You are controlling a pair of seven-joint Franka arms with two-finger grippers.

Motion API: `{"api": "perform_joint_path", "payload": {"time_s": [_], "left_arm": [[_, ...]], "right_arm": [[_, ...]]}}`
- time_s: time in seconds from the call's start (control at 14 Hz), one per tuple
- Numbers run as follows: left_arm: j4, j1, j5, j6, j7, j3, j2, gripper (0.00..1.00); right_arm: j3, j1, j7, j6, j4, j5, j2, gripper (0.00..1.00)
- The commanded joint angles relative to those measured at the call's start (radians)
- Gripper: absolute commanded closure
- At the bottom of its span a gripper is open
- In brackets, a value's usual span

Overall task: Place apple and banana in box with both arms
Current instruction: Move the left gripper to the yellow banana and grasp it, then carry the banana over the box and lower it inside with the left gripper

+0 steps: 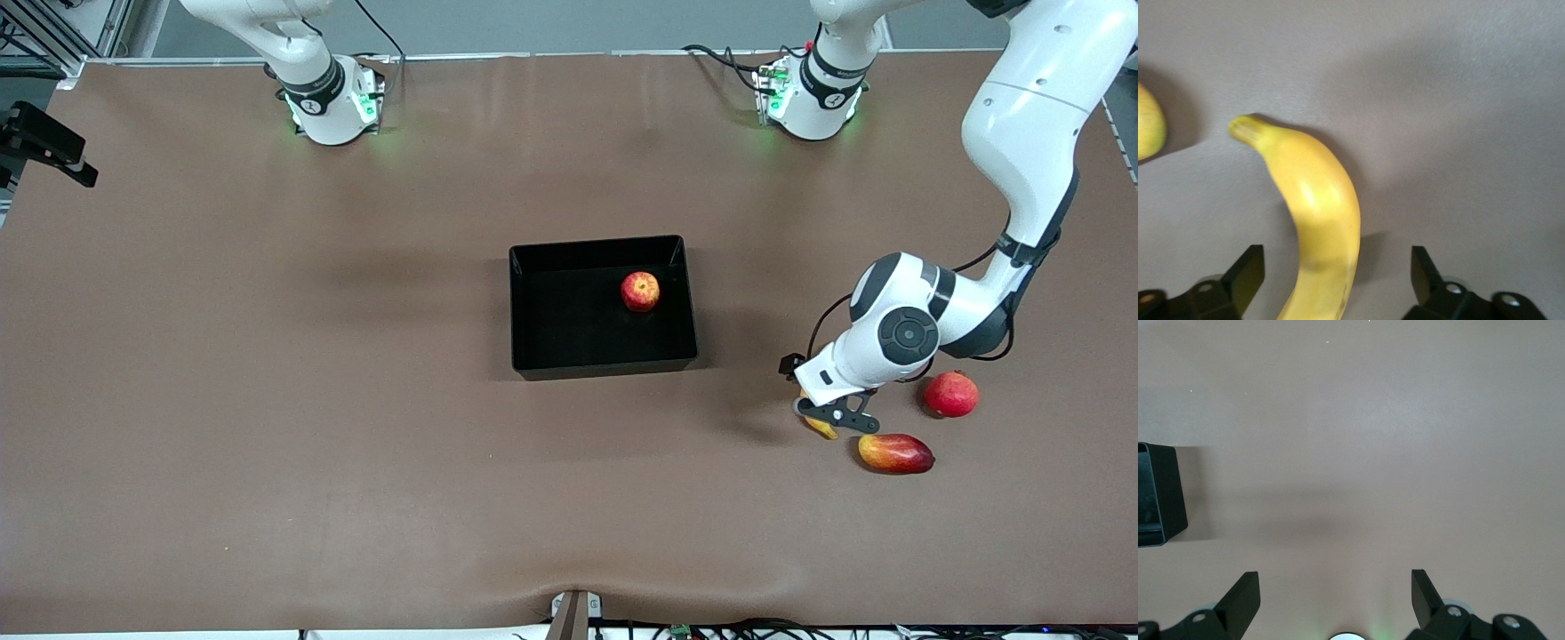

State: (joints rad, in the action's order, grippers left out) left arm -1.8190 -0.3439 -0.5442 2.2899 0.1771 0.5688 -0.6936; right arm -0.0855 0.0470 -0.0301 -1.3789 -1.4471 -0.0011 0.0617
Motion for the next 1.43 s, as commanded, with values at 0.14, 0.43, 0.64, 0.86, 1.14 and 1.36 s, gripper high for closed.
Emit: {"api": "perform_joint_path", "payload": {"time_s": [0.14, 0.43, 0.64, 0.86, 1.14, 1.36], "left_arm": [[-0.031, -0.044, -0.033, 0.019, 0.018, 0.014, 0.006, 1.0], [-0.031, -0.043, -0.013, 0.003, 0.024, 0.034, 0.054, 1.0], [0.054, -0.038, 0.085, -0.171, 0.14, 0.172, 0.091, 1.0], [0.165, -0.014, 0.153, -0.311, 0.345, 0.291, 0.088, 1.0], [0.23, 0.13, 0.159, -0.311, 0.727, 0.327, 0.071, 1.0], [0.268, 0.235, 0.159, -0.31, 0.921, 0.322, 0.04, 1.0]], "right_arm": [[-0.003, -0.007, -0.013, 0.02, 0.004, -0.028, -0.003, 0.0], [-0.003, -0.009, -0.013, 0.023, 0.004, -0.028, -0.003, 0.0], [-0.003, -0.01, -0.013, 0.023, 0.004, -0.028, -0.003, 0.0], [-0.003, -0.013, -0.011, 0.023, 0.004, -0.028, -0.003, 0.0], [-0.003, -0.013, -0.01, 0.023, 0.002, -0.028, -0.003, 0.0], [-0.005, -0.016, -0.01, 0.024, 0.002, -0.028, -0.003, 0.0]]}}
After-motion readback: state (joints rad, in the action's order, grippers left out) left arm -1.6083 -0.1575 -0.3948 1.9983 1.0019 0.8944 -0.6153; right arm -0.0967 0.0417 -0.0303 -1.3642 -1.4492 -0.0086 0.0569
